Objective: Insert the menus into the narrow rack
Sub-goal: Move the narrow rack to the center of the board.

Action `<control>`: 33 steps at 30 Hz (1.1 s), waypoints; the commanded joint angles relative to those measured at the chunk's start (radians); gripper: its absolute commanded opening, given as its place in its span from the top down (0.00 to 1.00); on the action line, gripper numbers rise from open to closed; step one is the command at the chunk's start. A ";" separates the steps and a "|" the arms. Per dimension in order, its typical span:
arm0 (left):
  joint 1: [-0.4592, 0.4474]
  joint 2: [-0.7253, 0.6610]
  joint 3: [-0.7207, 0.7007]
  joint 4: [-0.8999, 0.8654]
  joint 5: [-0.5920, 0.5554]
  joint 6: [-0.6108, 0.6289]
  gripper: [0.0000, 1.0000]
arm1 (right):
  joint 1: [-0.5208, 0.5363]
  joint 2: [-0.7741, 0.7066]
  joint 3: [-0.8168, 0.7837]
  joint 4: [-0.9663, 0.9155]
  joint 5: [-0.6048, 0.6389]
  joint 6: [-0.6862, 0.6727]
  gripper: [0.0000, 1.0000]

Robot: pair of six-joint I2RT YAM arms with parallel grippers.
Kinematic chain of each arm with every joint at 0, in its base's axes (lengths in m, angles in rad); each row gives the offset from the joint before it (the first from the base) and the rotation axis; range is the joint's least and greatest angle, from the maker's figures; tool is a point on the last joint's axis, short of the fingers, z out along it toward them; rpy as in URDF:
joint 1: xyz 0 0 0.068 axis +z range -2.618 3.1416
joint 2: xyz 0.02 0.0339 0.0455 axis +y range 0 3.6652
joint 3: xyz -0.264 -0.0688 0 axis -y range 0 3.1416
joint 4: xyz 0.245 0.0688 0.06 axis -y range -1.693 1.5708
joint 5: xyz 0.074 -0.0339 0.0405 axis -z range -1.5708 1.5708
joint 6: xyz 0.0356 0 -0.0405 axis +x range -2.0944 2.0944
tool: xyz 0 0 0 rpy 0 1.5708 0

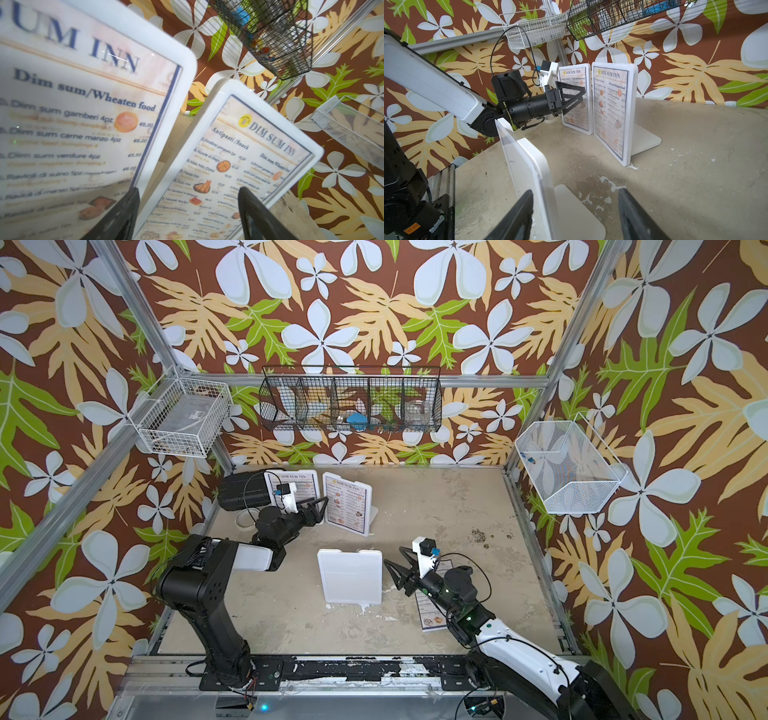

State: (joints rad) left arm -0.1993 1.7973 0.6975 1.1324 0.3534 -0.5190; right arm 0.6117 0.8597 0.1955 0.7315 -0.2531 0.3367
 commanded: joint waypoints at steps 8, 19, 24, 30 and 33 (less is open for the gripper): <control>-0.035 -0.138 -0.096 0.102 0.134 -0.027 0.24 | 0.001 -0.036 -0.019 0.006 0.048 0.011 0.35; -0.139 -0.150 0.026 -0.116 0.202 0.093 0.25 | 0.000 -0.037 -0.031 0.009 0.065 0.012 0.34; -0.178 -0.108 0.108 -0.226 0.245 0.159 0.25 | 0.000 -0.041 -0.037 0.014 0.067 0.012 0.34; -0.191 0.013 0.251 -0.333 0.340 0.197 0.26 | 0.001 -0.041 -0.044 0.017 0.074 0.010 0.34; -0.192 0.089 0.330 -0.382 0.355 0.206 0.26 | 0.000 -0.041 -0.047 0.020 0.084 0.008 0.33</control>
State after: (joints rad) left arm -0.3901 1.8431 0.9764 0.8238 0.6621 -0.3496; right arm 0.6117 0.8204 0.1516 0.7265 -0.1837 0.3405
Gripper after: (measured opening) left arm 0.739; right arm 0.665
